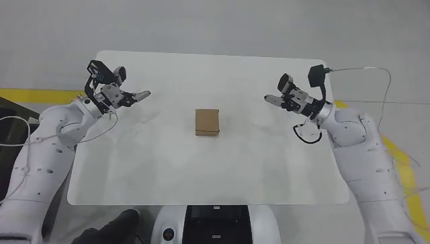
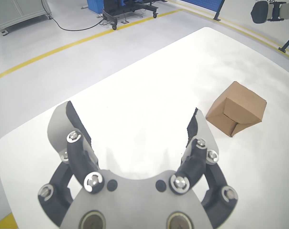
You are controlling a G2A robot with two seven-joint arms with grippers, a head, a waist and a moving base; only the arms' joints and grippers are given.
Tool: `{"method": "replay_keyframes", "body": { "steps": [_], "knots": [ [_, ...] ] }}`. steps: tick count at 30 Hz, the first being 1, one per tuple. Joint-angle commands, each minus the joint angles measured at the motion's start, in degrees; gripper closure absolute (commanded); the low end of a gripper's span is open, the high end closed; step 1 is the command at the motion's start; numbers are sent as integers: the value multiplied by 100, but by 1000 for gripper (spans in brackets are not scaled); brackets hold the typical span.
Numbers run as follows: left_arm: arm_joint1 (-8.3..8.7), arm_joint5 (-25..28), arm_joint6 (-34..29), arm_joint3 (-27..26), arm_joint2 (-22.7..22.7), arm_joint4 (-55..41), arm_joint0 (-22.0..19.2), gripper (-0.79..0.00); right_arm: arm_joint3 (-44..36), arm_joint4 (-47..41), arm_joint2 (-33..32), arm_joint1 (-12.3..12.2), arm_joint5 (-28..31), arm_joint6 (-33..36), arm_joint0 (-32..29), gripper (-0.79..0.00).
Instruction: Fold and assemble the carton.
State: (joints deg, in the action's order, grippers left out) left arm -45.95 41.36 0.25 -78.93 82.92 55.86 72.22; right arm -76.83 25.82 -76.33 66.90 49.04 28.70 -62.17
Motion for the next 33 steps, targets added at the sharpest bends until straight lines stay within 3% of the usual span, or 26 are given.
{"method": "replay_keyframes", "body": {
  "steps": [1,6,33],
  "knots": [
    [1,4,-16,-40,51,-34,31,-785,-35,212,-14,-4,-32,-160,-7,-785],
    [9,33,-44,-156,200,-95,151,-785,-102,635,-14,-11,-49,-501,-6,-785],
    [6,-34,-88,-198,270,-130,215,-784,-102,635,-14,-11,-49,-501,-6,-785]
  ]
}}
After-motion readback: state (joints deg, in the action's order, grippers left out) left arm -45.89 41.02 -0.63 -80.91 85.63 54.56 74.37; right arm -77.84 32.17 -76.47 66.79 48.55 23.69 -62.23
